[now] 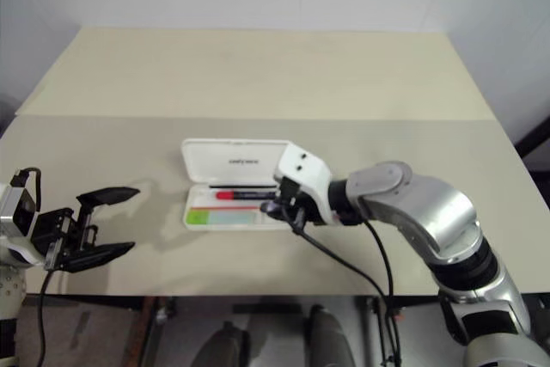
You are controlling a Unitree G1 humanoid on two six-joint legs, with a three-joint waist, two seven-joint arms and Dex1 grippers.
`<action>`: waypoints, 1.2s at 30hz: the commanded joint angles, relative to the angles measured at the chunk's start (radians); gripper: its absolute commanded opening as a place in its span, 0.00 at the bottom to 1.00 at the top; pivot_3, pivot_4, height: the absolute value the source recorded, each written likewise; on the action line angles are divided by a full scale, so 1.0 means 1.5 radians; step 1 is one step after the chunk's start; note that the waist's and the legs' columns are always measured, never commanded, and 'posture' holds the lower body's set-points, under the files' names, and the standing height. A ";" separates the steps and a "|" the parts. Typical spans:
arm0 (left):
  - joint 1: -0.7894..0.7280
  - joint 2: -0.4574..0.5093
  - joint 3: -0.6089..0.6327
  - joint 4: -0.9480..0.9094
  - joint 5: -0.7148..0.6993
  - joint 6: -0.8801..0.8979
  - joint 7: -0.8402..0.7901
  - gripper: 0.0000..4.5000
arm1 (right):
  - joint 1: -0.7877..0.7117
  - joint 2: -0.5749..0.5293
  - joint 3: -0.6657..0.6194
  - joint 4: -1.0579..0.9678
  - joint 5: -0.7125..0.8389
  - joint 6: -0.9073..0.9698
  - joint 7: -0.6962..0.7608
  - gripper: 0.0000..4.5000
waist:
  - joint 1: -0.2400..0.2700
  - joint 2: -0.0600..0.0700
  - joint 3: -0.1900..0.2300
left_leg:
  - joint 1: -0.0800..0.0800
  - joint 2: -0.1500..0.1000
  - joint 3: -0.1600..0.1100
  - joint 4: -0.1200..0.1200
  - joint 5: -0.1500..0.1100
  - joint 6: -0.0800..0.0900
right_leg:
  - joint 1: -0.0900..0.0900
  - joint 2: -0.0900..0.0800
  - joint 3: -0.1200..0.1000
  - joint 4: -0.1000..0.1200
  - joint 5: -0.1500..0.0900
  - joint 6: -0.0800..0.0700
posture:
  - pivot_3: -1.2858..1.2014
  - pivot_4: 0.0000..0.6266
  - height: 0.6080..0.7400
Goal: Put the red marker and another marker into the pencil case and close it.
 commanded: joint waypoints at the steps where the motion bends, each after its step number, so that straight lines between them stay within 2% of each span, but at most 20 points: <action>1: 0.001 -0.006 -0.005 -0.026 0.006 -0.018 -0.001 1.00 | -0.018 0.001 0.054 0.025 -0.039 -0.068 0.023 0.09 | 0.000 0.000 0.000 | 0.000 0.000 0.000 0.000 0.000 0.000 | 0.000 0.000 0.000 0.000 0.000 0.000 | 0.52 0.24 1.00; 13: -0.044 -0.038 -0.054 0.038 0.034 -0.061 -0.016 1.00 | -0.038 0.033 0.126 0.113 -0.125 -0.160 0.051 0.09 | 0.000 0.000 0.000 | 0.000 0.000 0.000 0.001 0.000 0.000 | 0.000 0.000 0.000 0.001 0.000 0.000 | 0.52 0.24 1.00; 31: -0.103 -0.038 -0.106 0.108 0.051 -0.092 -0.042 1.00 | -0.035 0.041 0.133 0.140 -0.182 -0.180 0.076 0.09 | 0.000 0.000 0.000 | 0.000 0.000 0.000 0.001 0.000 0.000 | -0.001 0.000 0.000 0.001 0.000 0.000 | 0.52 0.24 1.00; 36: -0.106 -0.036 -0.106 0.106 0.050 -0.092 -0.042 1.00 | -0.035 0.033 0.141 0.142 -0.195 -0.178 0.092 0.46 | 0.000 0.000 0.000 | 0.000 0.000 0.000 0.001 0.000 0.000 | -0.001 0.000 0.000 0.001 0.000 0.000 | 0.52 0.24 1.00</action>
